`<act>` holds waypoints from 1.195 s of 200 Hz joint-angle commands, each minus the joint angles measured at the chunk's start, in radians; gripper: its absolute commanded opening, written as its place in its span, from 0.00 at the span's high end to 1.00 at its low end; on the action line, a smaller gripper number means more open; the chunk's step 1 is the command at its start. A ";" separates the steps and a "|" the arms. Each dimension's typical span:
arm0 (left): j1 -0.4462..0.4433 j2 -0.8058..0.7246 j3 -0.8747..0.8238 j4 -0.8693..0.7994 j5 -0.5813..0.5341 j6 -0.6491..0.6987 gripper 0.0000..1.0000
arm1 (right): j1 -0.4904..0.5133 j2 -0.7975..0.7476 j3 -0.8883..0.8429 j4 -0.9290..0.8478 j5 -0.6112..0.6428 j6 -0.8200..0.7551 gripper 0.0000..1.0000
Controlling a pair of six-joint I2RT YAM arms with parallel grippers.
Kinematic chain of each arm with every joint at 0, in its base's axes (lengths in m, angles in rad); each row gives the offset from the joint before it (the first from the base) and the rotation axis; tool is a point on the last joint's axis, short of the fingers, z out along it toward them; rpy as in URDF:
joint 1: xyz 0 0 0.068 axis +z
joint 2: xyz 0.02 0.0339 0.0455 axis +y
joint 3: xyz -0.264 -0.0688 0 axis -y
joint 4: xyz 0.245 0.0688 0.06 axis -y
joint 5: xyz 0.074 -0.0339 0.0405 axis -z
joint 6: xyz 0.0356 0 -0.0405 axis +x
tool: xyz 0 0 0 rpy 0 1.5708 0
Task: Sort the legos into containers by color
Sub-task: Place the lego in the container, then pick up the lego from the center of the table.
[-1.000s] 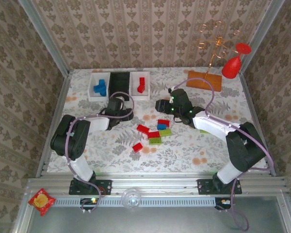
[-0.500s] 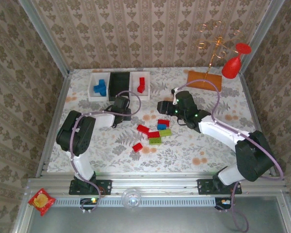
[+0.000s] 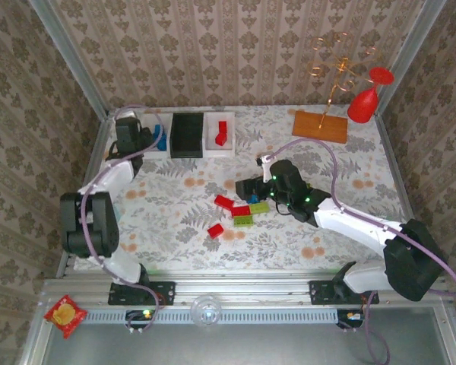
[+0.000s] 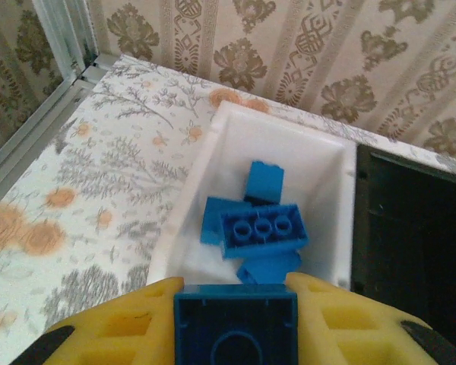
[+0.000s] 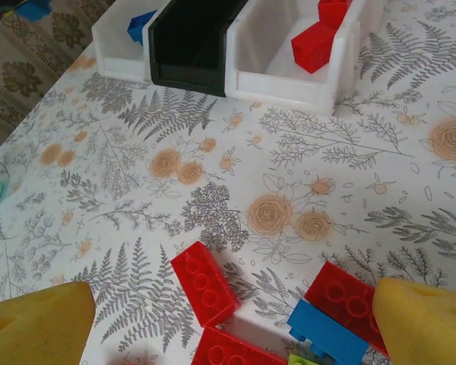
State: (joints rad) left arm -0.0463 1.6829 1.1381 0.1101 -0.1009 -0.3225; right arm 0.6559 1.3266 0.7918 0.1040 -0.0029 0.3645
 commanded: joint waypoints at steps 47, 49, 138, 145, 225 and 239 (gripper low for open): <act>0.032 0.270 0.262 -0.134 0.088 -0.006 0.63 | 0.005 -0.030 -0.019 0.000 0.048 -0.010 0.04; 0.031 0.275 0.267 -0.136 0.092 -0.007 0.63 | 0.006 -0.031 -0.019 -0.003 0.049 -0.010 0.04; 0.034 0.282 0.358 -0.206 0.182 -0.007 0.39 | 0.005 -0.078 0.003 -0.125 0.066 -0.023 0.03; 0.031 0.246 0.329 -0.195 0.189 -0.009 0.38 | 0.004 -0.083 0.009 -0.154 0.071 -0.036 0.03; -0.292 -0.278 -0.344 0.068 0.242 -0.027 0.29 | -0.081 -0.174 -0.094 -0.208 0.134 -0.069 0.02; -0.388 -0.312 -0.383 0.024 0.201 -0.002 0.27 | -0.095 -0.195 -0.134 -0.160 0.142 -0.057 0.02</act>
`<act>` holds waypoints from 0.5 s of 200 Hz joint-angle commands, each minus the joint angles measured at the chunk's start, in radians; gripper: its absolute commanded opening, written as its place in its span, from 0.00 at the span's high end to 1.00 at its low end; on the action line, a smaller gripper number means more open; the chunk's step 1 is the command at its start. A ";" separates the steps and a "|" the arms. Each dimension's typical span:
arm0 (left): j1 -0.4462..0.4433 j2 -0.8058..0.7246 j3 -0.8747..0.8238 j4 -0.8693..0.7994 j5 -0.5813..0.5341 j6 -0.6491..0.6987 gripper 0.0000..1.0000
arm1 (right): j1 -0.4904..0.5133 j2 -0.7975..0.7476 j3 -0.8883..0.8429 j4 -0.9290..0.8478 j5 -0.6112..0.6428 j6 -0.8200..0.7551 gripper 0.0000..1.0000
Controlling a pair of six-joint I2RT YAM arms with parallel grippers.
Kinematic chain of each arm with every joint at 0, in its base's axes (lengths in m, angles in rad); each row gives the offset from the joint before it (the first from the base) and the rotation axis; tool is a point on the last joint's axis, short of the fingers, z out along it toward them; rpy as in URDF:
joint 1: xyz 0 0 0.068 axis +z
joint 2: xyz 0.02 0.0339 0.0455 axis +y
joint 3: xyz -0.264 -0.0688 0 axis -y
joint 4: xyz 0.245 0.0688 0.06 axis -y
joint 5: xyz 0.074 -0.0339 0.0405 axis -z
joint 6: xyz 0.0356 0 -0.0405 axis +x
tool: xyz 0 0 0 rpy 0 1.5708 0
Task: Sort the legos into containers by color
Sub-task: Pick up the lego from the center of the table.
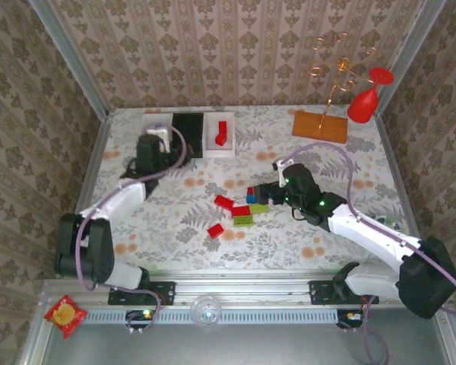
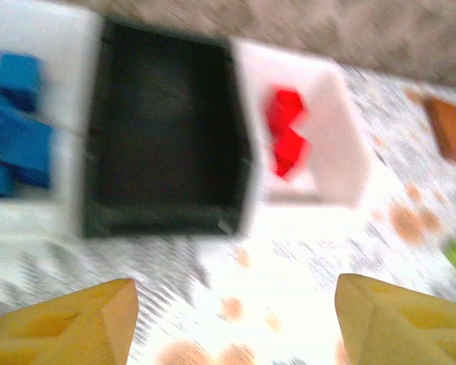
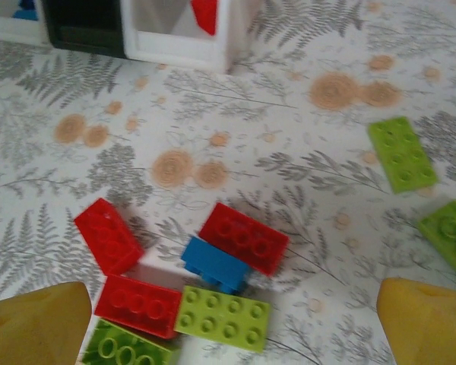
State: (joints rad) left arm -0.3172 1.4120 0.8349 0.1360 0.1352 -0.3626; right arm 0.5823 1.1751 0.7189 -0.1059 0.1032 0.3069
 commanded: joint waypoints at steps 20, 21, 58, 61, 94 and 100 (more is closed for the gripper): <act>-0.231 -0.076 -0.107 -0.085 -0.064 0.112 0.25 | -0.032 -0.064 -0.096 0.080 0.036 0.005 0.02; -0.235 -0.077 -0.108 -0.089 -0.064 0.116 0.25 | -0.032 -0.064 -0.097 0.079 0.036 0.005 0.02; -0.346 -0.060 -0.143 -0.221 -0.103 0.219 0.21 | -0.041 -0.080 -0.128 0.095 0.037 0.008 0.01; -0.353 -0.052 -0.143 -0.228 -0.104 0.225 0.21 | -0.042 -0.079 -0.128 0.097 0.035 0.008 0.01; -0.399 0.036 -0.151 -0.237 -0.166 0.258 0.21 | -0.044 -0.065 -0.125 0.097 0.015 0.012 0.01; -0.405 0.045 -0.156 -0.232 -0.165 0.259 0.21 | -0.044 -0.063 -0.125 0.097 0.010 0.013 0.01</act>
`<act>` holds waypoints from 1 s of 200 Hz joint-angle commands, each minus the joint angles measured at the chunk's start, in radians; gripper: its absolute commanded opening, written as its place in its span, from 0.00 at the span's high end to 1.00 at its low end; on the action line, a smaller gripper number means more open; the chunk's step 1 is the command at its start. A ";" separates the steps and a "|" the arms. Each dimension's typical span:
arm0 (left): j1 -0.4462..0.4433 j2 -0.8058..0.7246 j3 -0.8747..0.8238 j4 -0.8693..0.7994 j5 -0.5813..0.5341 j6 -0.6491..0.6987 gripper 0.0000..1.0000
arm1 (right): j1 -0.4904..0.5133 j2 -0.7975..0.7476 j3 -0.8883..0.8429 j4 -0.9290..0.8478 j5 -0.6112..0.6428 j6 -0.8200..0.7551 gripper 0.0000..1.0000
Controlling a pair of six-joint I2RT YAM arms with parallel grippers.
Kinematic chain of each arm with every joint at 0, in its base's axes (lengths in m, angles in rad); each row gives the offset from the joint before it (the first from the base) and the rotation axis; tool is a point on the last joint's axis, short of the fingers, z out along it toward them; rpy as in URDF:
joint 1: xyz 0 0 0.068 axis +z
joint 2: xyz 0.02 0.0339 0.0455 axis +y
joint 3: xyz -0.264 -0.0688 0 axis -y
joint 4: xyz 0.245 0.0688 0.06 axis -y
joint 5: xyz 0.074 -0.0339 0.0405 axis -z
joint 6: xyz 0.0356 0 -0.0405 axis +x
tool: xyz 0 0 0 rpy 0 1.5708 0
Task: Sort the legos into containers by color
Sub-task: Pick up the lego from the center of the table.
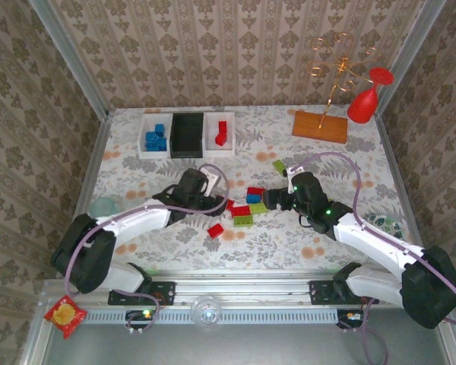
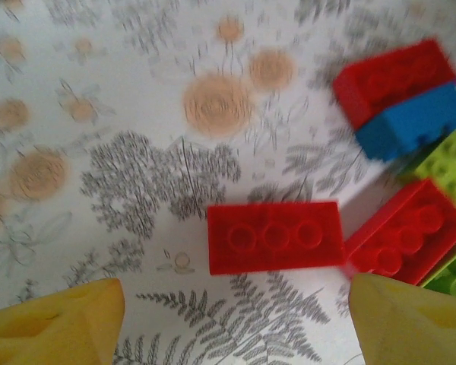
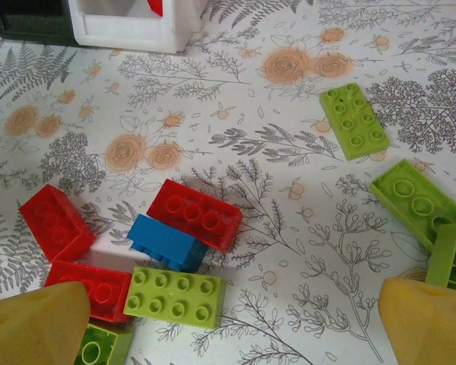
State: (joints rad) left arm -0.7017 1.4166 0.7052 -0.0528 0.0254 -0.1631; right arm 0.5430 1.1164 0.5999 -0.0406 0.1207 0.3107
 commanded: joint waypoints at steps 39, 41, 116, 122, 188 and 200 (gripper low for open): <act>-0.029 0.070 -0.058 0.000 -0.041 0.069 0.21 | -0.005 0.000 -0.009 0.035 -0.016 0.013 0.01; -0.029 0.075 -0.058 0.002 -0.044 0.069 0.21 | -0.005 0.000 -0.009 0.036 -0.016 0.012 0.01; -0.011 0.253 0.104 0.012 -0.071 0.088 0.20 | -0.006 -0.002 -0.012 0.036 -0.019 0.015 0.01; -0.009 0.266 0.117 0.019 -0.064 0.092 0.20 | -0.006 -0.003 -0.012 0.036 -0.019 0.016 0.01; 0.037 0.412 0.279 0.012 0.038 0.108 0.19 | -0.008 0.005 -0.014 0.040 -0.023 0.016 0.01; 0.046 0.432 0.296 0.004 0.049 0.109 0.23 | -0.008 0.004 -0.014 0.038 -0.021 0.016 0.01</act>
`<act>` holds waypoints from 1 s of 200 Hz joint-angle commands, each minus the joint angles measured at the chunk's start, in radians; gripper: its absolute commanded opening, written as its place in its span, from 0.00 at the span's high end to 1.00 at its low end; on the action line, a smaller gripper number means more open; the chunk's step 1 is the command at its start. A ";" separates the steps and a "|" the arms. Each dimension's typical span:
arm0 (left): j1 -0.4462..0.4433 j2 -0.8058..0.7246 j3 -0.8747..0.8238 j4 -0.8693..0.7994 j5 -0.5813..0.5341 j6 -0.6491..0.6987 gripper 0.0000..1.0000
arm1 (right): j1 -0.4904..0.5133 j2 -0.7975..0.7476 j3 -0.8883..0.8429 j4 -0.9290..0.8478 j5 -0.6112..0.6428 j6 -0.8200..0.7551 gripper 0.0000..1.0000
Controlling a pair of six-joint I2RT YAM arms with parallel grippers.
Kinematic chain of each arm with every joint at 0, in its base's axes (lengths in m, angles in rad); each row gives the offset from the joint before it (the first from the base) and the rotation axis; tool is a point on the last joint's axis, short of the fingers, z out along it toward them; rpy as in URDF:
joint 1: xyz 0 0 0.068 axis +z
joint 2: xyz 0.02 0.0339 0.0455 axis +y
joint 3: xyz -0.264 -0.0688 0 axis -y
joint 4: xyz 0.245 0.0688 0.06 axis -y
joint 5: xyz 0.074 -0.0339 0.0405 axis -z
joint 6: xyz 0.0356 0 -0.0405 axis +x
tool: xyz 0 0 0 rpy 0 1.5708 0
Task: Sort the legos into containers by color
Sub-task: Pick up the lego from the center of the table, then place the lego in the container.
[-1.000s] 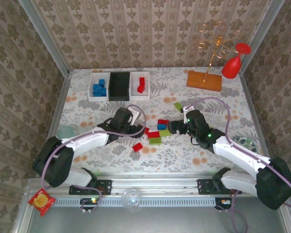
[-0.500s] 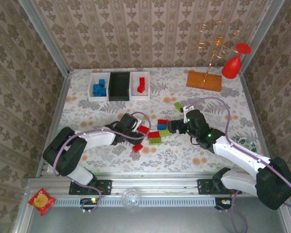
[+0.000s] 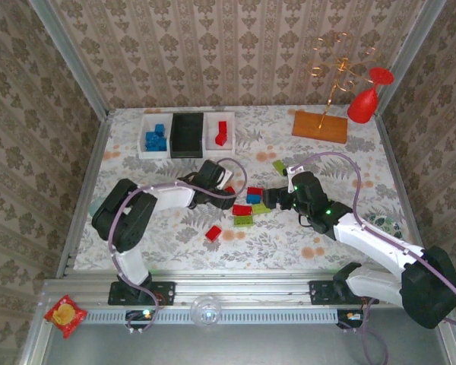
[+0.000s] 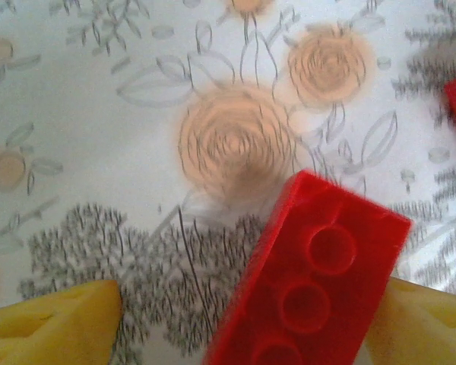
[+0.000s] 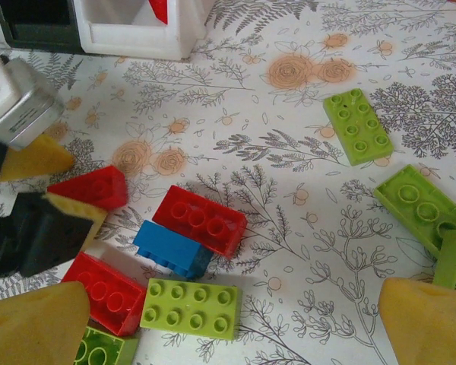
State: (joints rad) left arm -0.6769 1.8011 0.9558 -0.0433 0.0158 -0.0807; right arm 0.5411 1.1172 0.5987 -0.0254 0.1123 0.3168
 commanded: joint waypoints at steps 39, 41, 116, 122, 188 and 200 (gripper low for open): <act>0.033 0.071 0.056 0.000 0.079 0.016 0.42 | -0.010 0.004 -0.014 0.025 -0.012 0.009 0.01; 0.033 0.072 0.056 0.001 0.079 0.014 0.43 | -0.010 0.004 -0.014 0.025 -0.013 0.010 0.01; 0.095 -0.041 -0.025 0.200 0.052 -0.131 0.67 | -0.010 0.003 -0.014 0.026 -0.024 0.009 0.01; 0.107 -0.063 -0.032 0.230 0.057 -0.150 0.68 | -0.010 0.001 -0.016 0.029 -0.025 0.009 0.01; 0.166 0.068 0.232 0.225 0.046 -0.151 0.68 | -0.010 0.013 -0.017 0.043 -0.044 0.017 0.01; 0.178 0.117 0.301 0.215 0.031 -0.143 0.68 | -0.010 0.012 -0.019 0.044 -0.044 0.016 0.01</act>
State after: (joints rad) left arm -0.5190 1.8305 1.1477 0.1768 0.0708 -0.2272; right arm 0.5346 1.1259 0.5941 -0.0021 0.0887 0.3176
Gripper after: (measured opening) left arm 0.345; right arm 0.991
